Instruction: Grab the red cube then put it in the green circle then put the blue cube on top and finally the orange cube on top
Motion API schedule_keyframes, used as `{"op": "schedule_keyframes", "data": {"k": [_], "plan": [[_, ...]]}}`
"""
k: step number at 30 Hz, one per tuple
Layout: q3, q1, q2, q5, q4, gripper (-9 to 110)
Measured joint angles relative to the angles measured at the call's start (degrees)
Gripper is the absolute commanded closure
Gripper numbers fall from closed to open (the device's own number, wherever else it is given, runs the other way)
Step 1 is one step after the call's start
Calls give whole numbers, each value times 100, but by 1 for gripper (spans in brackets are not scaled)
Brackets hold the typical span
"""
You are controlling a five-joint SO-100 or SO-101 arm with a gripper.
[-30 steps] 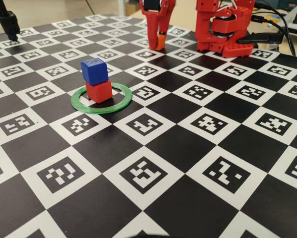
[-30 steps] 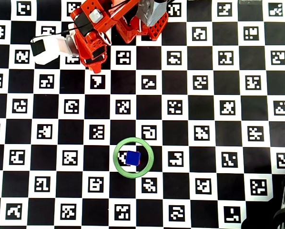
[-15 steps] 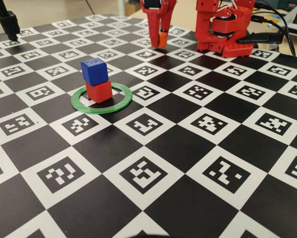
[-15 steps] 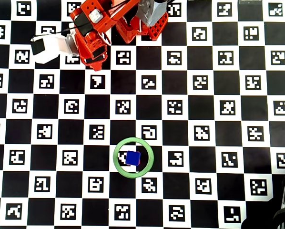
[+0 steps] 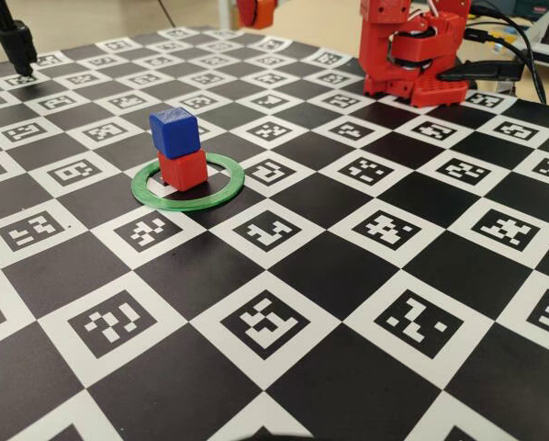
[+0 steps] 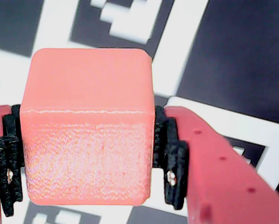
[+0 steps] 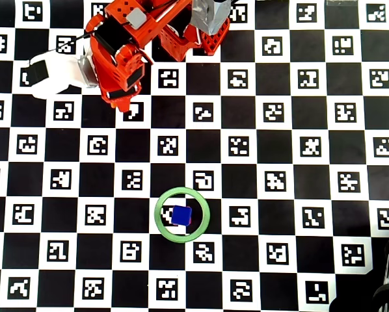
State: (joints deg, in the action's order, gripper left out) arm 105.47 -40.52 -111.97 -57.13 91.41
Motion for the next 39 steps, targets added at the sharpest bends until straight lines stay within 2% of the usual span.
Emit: {"op": "schedule_keyframes", "data": {"k": [5, 12, 39], "plan": [[-1301, 633, 800, 721, 694, 94], [-2830, 1354, 1846, 1960, 826, 94], [-5229, 3322, 3981, 4948, 844, 94]]}}
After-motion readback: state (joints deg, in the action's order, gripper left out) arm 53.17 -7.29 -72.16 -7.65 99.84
